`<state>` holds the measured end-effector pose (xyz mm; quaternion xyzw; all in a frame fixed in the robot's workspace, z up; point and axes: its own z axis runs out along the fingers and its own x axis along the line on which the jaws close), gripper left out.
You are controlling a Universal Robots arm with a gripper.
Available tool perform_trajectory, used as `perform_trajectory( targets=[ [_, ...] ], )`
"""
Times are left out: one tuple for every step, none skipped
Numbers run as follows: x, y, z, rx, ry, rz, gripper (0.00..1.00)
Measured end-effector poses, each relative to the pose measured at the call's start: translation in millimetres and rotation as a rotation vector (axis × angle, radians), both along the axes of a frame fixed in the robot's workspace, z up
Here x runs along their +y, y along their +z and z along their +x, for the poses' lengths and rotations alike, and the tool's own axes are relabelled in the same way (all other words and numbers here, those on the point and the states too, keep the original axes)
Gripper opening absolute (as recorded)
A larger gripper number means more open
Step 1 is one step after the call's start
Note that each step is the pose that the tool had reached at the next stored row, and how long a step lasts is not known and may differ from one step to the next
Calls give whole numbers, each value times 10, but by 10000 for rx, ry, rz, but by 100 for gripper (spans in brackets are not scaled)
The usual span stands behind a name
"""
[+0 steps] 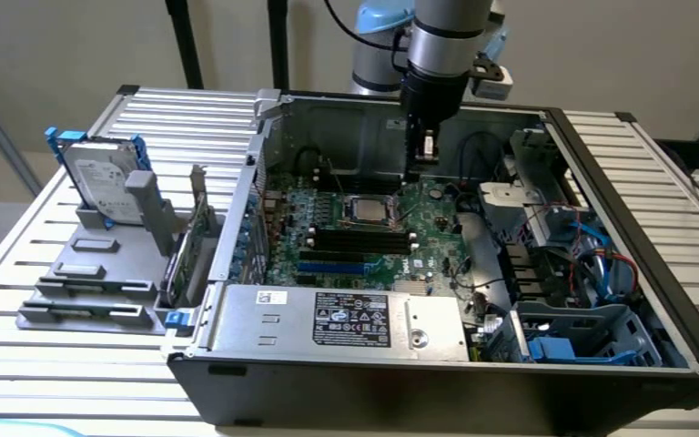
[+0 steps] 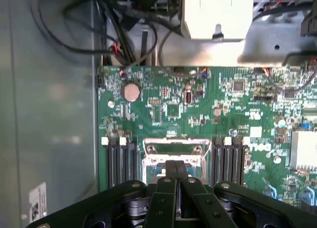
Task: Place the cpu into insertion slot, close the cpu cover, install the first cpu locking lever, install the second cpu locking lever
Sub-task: 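Close the cpu cover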
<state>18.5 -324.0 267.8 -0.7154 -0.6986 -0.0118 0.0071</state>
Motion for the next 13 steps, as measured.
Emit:
perform_trajectory(
  targets=[
    [0, 8, 46, 33, 0, 1, 11],
    [0, 13, 91, 62, 1, 2, 11],
    [0, 16, 136, 91, -1, 1, 11],
    [0, 18, 181, 115, 0, 0, 11],
    [0, 19, 226, 138, -1, 0, 11],
    [0, 19, 273, 158, 1, 1, 11],
    [0, 18, 319, 173, -1, 1, 11],
    [0, 19, 361, 183, 0, 1, 11],
    [0, 18, 404, 189, 0, 1, 11],
    [0, 13, 429, 194, 1, 2, 11],
    [0, -2, 439, 195, 2, 2, 11],
    [0, -20, 442, 195, 4, 1, 11],
    [0, -39, 442, 195, 5, 4, 11]
  ],
)
